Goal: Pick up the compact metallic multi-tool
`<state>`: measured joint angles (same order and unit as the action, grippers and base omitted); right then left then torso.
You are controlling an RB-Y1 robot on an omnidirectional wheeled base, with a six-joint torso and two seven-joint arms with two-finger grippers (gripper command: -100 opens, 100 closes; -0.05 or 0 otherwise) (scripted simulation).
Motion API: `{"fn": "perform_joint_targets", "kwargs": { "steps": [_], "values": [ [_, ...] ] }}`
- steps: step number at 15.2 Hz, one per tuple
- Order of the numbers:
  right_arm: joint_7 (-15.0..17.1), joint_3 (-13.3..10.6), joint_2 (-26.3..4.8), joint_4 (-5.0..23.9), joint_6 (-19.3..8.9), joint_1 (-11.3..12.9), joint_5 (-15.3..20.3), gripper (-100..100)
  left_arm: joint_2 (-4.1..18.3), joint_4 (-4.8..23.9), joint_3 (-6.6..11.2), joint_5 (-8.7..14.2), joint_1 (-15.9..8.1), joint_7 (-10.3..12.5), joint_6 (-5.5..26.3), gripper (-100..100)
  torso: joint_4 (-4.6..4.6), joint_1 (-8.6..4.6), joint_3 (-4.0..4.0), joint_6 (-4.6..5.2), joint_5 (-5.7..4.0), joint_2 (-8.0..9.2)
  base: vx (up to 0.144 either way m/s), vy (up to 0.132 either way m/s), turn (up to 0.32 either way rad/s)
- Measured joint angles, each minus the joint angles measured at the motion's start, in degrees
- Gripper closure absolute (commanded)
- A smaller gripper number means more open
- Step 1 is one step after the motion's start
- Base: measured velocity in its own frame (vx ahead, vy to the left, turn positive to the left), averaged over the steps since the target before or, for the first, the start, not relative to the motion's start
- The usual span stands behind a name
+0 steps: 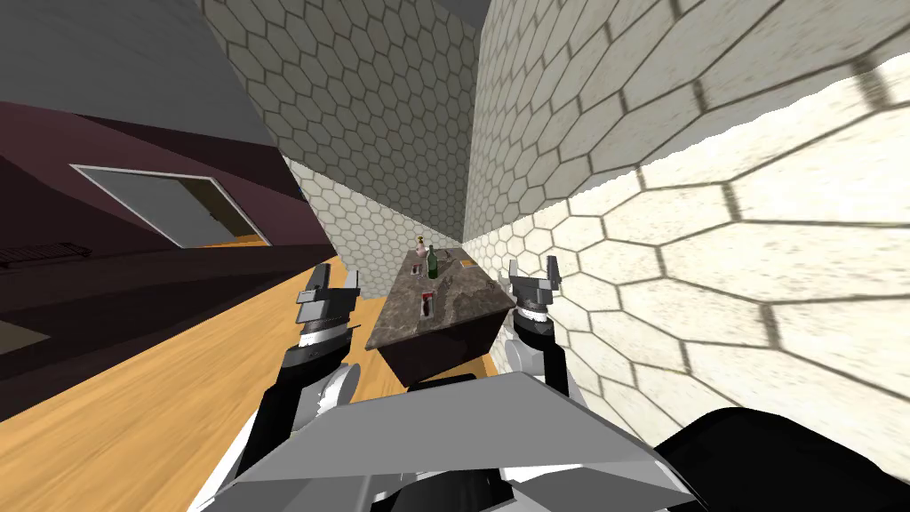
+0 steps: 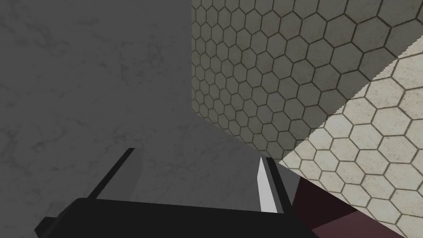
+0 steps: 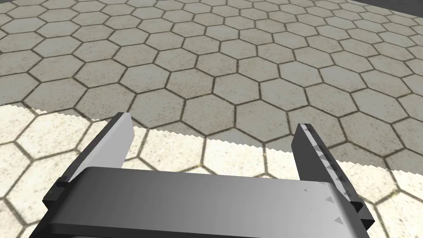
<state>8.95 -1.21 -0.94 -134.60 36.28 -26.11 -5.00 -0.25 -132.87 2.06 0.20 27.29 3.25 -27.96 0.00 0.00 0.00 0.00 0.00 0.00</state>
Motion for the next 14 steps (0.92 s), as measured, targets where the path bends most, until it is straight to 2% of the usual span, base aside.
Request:
{"fn": "perform_joint_targets", "kwargs": {
  "steps": [5, 14],
  "values": [
    [0.0, 0.0, 0.0, 0.0, 0.0, 0.01, 0.0, 0, 4.71, 2.14, 0.5, 0.76, -1.42, 1.11, 2.57, -100, 0.01, 0.01, 0.03, 0.02, 0.0, 0.05, -0.015, -0.004, -0.114],
    [0.0, 0.0, 0.0, 0.0, 0.0, 0.01, 0.0, 0, 11.77, 8.07, 2.37, 3.27, -5.88, 4.82, 11.4, -100, 0.01, 0.0, 0.03, 0.03, 0.0, 0.06, -0.019, -0.005, -0.139]
  ]
}}
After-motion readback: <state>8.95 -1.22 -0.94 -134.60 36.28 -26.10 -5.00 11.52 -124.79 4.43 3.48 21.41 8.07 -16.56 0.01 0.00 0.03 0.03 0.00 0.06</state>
